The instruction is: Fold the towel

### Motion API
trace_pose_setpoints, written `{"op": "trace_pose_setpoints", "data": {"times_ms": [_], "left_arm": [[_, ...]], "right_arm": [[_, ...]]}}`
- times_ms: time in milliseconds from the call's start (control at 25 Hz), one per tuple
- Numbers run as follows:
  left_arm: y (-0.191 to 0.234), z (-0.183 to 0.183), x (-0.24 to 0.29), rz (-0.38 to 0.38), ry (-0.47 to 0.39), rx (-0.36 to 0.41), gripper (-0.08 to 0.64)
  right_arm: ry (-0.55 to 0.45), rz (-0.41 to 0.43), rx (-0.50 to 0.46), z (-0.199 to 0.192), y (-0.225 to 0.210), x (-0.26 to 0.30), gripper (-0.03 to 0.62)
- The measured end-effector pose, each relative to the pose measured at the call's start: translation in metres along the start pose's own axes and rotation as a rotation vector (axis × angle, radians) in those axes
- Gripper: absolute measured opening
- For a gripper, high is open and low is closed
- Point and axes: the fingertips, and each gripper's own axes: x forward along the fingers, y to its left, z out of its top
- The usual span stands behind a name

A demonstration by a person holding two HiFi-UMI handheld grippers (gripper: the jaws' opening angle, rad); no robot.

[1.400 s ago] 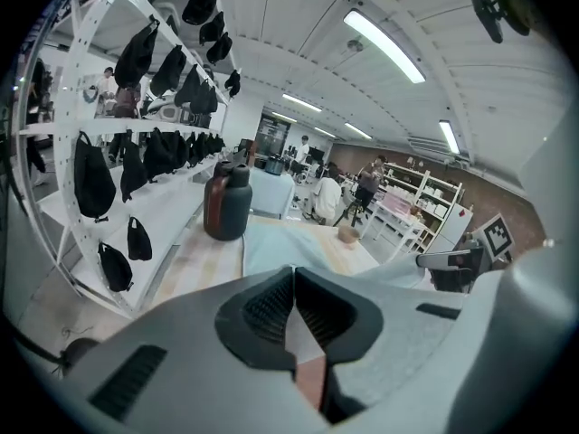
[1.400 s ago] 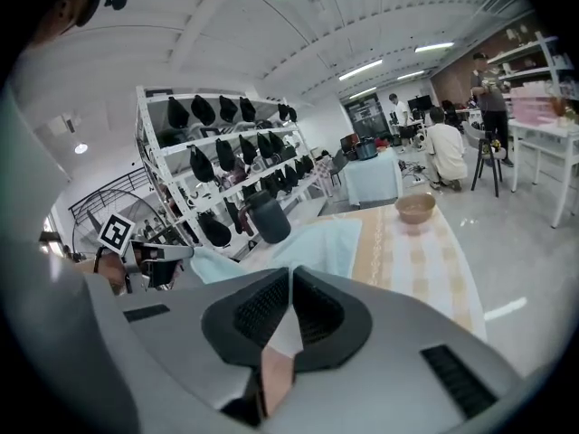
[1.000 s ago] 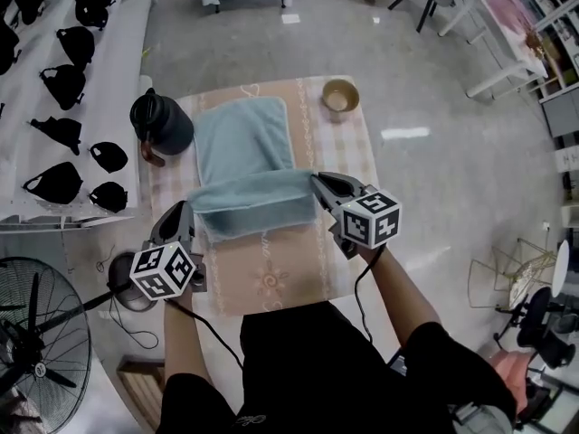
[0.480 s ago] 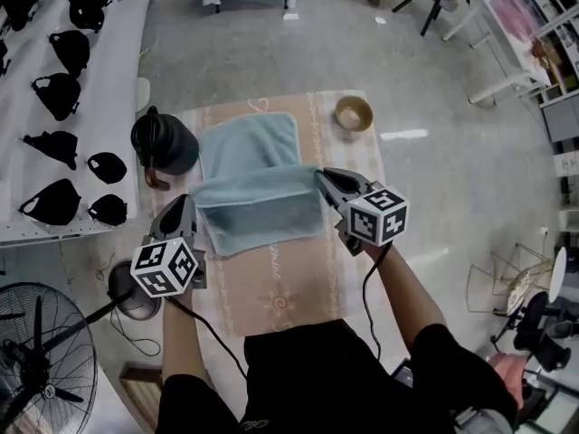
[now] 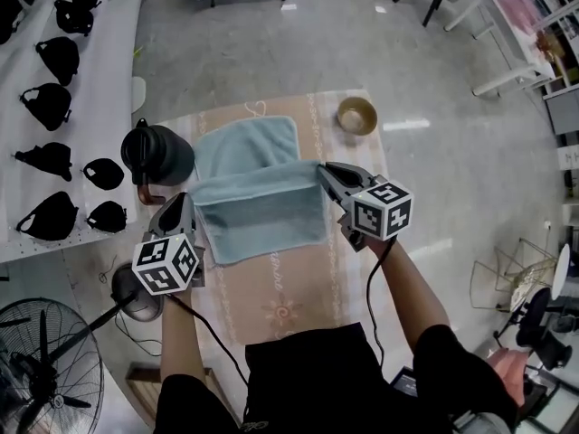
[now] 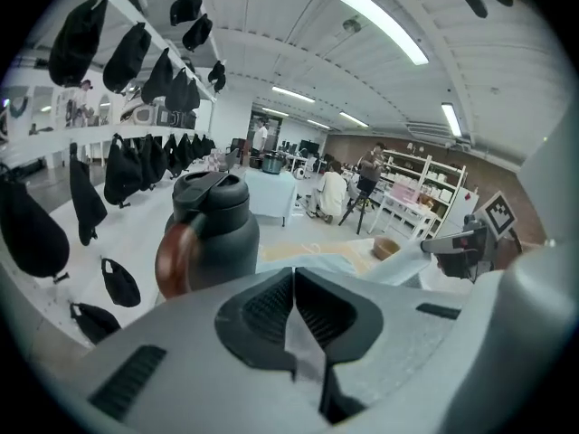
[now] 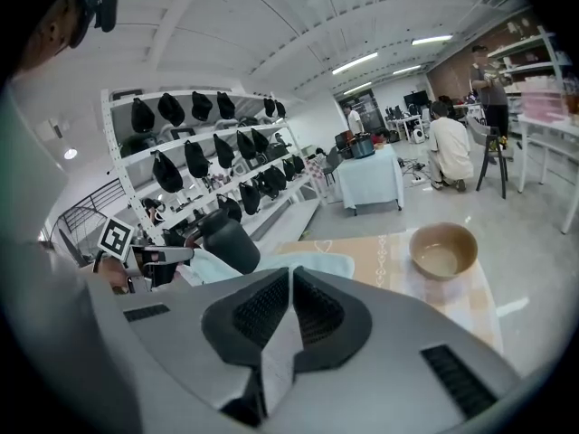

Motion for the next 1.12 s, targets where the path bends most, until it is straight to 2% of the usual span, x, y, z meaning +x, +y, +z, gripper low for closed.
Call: {"op": "trace_pose_setpoints", "data": {"times_ms": [200,520,600,680,720,760,800,840,920,1000,1120], "left_arm": [[-0.002,0.011,0.021,0.016,-0.009,0.009,0.014],[0.013,0.016,0.049,0.129,0.016,0.002,0.015],[0.017,0.019,0.054,0.155,0.01,0.005,0.014],[0.02,0.026,0.058,0.186,-0.008,0.031,0.015],[0.019,0.03,0.058,0.198,-0.022,0.058,0.018],[0.016,0.033,0.058,0.204,-0.037,0.083,0.026],[0.012,0.035,0.057,0.201,-0.048,0.101,0.069],[0.007,0.035,0.056,0.193,-0.055,0.11,0.124],[-0.002,0.031,0.051,0.174,-0.058,0.121,0.163],[-0.009,0.021,0.045,0.159,-0.042,0.132,0.167],[-0.008,-0.011,0.036,0.149,0.025,0.116,0.167]], "right_arm": [[0.021,0.014,-0.001,0.01,-0.016,0.011,0.018],[0.052,0.042,0.02,0.021,-0.04,0.045,0.018],[0.048,0.047,0.05,0.026,-0.047,0.056,0.018],[-0.001,0.059,0.146,0.04,-0.056,0.07,0.031],[-0.037,0.071,0.216,0.049,-0.06,0.077,0.107],[-0.07,0.08,0.279,0.058,-0.063,0.082,0.234],[-0.093,0.08,0.316,0.065,-0.066,0.085,0.27],[-0.104,0.073,0.32,0.071,-0.068,0.087,0.27],[-0.096,0.066,0.268,0.073,-0.066,0.087,0.27],[-0.066,0.083,0.211,0.064,-0.056,0.083,0.27],[0.002,0.078,0.105,0.035,-0.046,0.068,0.27]]}}
